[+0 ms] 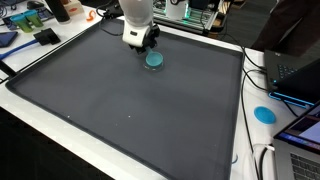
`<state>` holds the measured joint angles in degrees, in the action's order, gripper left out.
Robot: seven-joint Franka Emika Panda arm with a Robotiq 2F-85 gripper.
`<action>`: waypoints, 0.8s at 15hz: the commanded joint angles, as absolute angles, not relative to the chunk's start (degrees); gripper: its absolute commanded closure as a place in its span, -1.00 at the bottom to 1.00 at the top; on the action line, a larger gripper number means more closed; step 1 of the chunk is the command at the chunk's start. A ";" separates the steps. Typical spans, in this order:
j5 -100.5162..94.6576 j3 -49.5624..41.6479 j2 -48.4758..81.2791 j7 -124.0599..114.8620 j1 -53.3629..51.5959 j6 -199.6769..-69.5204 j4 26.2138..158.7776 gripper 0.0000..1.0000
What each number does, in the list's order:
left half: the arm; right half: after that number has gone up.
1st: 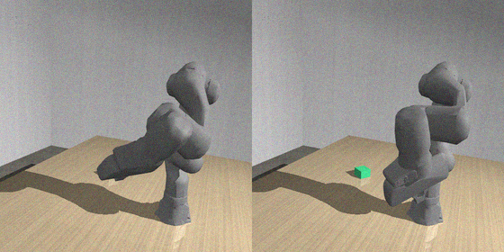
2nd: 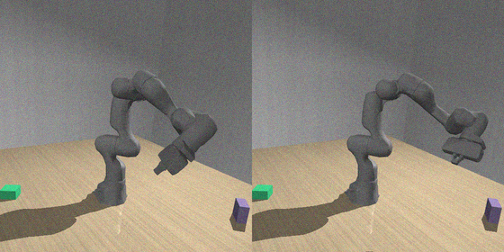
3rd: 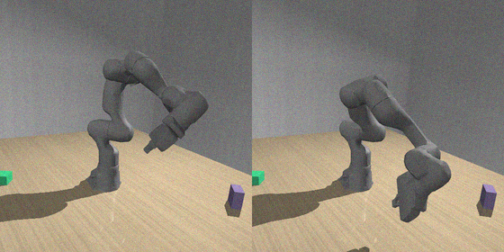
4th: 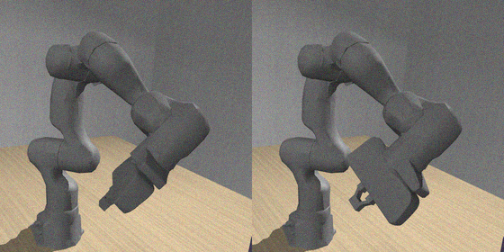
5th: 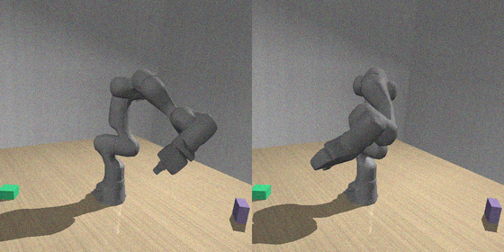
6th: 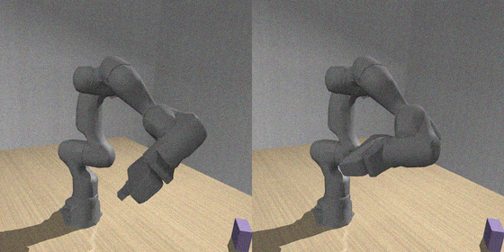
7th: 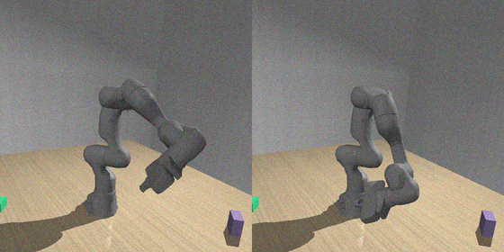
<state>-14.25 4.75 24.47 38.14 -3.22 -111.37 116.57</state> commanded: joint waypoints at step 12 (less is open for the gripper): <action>-13.32 5.92 21.07 38.34 -1.78 -118.66 121.91 0.38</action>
<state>-14.05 4.98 22.50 38.45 -2.80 -114.91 118.77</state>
